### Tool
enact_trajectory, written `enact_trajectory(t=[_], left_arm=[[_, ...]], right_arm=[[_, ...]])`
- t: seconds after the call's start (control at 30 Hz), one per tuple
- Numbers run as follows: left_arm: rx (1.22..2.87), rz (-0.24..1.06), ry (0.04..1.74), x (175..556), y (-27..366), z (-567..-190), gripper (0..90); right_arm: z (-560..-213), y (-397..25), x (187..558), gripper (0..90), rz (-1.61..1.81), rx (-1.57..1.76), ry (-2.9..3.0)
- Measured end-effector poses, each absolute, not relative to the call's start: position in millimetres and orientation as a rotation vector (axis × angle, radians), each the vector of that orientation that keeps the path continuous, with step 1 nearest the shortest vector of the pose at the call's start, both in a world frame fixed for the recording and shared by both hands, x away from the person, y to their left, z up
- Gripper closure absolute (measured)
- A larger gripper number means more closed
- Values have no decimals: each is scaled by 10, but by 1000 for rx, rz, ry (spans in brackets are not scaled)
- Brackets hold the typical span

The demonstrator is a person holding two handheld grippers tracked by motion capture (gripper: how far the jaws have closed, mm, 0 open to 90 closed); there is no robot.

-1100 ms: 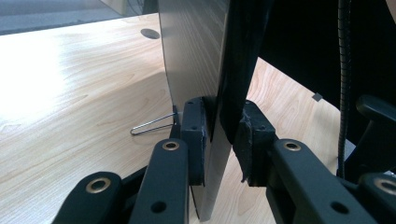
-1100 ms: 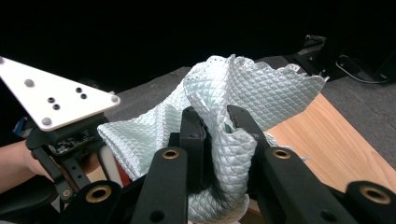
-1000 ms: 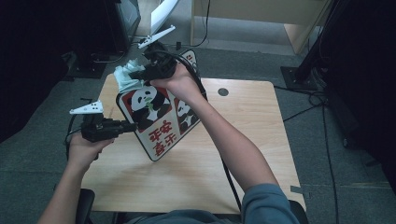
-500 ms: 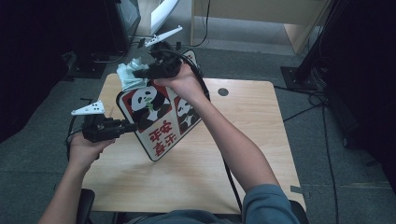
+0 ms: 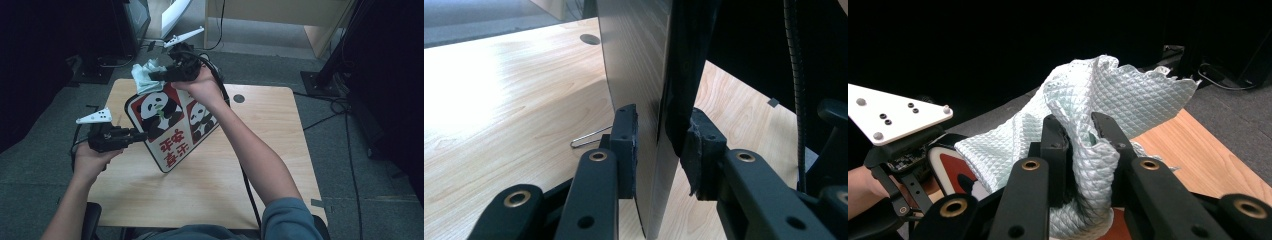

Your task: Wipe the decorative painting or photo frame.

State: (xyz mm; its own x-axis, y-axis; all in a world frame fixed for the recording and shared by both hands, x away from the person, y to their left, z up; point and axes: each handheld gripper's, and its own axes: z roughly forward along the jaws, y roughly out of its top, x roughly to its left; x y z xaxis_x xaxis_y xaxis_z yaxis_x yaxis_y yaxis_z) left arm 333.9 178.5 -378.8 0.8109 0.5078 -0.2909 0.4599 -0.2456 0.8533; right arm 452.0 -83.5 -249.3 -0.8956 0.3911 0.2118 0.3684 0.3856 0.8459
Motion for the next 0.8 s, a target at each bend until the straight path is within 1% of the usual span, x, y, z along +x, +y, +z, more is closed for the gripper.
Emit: enact_trajectory(t=[0.3,0.5,0.8], left_arm=[[1879,59,725,3345,1781,-3793,660],[1871,85,718,3339,1771,-3798,611],[1874,103,727,3348,1774,-3803,583]], right_arm=[[-2495,-908,4572,763,1579,739,2584],[-2495,-931,4589,758,1578,745,2582],[-2478,-999,4642,758,1555,768,2580]])
